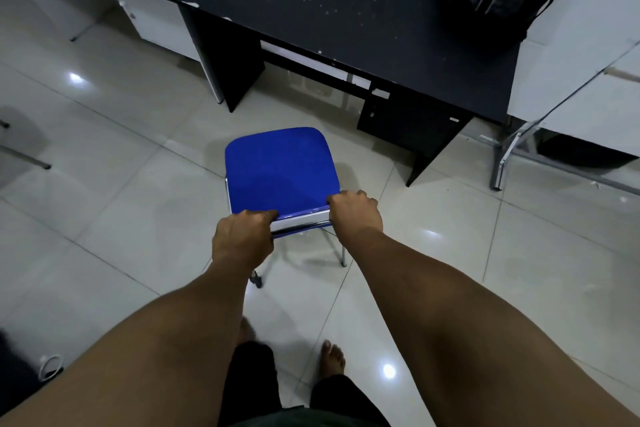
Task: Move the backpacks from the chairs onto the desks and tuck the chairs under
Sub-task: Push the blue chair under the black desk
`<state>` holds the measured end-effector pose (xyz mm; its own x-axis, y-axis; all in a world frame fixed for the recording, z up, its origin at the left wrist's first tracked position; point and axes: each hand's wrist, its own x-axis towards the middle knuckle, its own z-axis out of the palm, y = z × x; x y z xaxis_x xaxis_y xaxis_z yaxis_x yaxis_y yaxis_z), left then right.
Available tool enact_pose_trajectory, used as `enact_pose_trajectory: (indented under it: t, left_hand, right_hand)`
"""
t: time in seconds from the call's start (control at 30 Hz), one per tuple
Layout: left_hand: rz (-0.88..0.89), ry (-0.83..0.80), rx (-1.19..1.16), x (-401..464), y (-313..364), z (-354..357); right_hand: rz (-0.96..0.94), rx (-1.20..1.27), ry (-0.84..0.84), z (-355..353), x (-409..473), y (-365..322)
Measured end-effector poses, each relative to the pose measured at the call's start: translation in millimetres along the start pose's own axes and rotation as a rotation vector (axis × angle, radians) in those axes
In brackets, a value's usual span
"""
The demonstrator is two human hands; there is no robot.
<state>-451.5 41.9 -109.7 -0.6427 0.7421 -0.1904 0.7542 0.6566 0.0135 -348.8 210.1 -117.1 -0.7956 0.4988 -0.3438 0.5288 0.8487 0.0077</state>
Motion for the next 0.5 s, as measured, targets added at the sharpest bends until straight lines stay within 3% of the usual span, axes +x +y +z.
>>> enact_pose_trajectory:
  t: [0.2, 0.5]
  left_hand:
    - [0.097, 0.011, -0.032, 35.7, -34.1, -3.7]
    - [0.155, 0.019, 0.065, 87.0, -135.3, -10.1]
  right_hand:
    - [0.069, 0.029, 0.024, -12.6, 34.8, -19.5]
    - [0.134, 0.097, 0.032, -20.2, 76.7, -104.7]
